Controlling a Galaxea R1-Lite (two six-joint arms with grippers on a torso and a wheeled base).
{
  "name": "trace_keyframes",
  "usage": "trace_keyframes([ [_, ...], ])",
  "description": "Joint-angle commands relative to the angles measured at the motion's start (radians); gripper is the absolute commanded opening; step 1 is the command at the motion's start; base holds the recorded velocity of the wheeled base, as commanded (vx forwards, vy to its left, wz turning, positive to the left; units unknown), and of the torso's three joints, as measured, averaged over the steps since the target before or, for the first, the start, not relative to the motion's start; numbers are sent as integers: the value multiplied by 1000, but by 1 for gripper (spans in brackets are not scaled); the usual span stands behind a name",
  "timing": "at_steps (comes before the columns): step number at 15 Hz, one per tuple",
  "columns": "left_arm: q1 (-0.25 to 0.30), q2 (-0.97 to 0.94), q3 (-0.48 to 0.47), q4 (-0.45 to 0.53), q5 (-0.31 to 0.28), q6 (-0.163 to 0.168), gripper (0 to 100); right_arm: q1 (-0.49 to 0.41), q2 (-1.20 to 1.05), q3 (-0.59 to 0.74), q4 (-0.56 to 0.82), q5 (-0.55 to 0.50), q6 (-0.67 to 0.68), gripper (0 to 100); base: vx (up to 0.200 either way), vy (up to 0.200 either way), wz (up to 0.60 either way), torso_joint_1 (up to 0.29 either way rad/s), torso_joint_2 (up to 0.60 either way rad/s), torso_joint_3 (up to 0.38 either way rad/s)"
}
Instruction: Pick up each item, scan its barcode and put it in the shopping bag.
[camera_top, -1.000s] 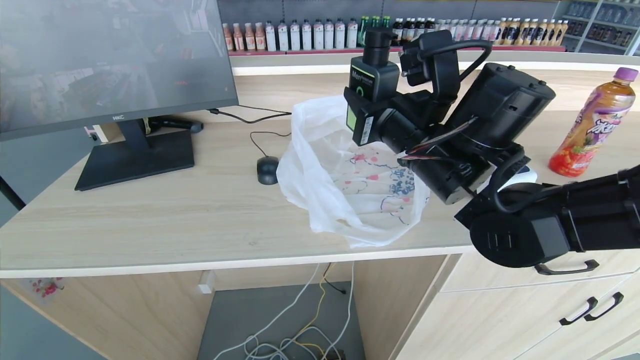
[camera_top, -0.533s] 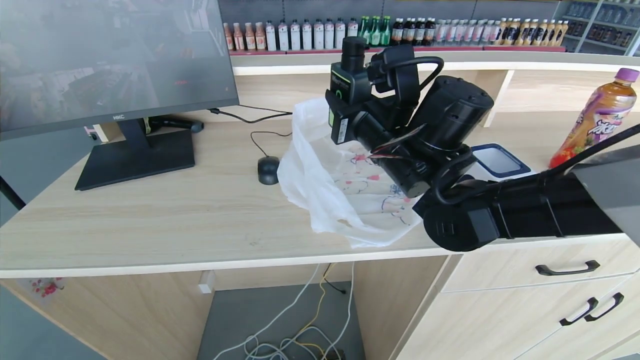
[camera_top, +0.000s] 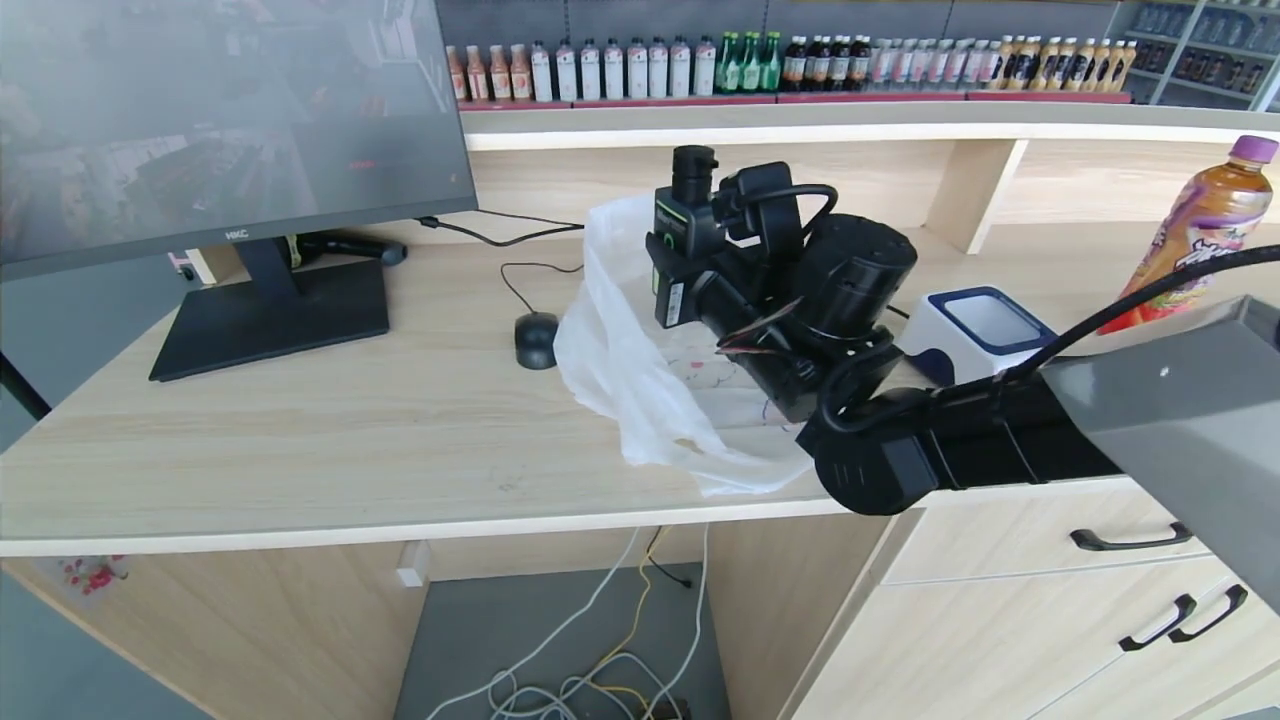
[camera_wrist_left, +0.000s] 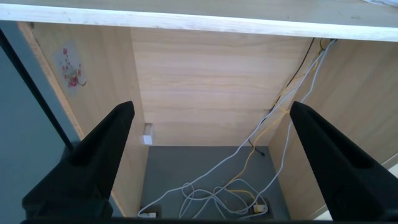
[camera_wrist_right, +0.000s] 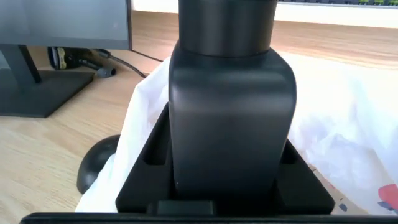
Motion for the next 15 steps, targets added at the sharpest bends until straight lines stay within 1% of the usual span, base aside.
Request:
trace_keyframes([
  [1,0,0,0,0,0,-1,100,1,50,-1,-2,1,8,0,0,0,0,0,0,0],
  [15,0,0,0,0,0,0,100,2,133,7,-5,-6,42,0,0,0,0,0,0,0],
])
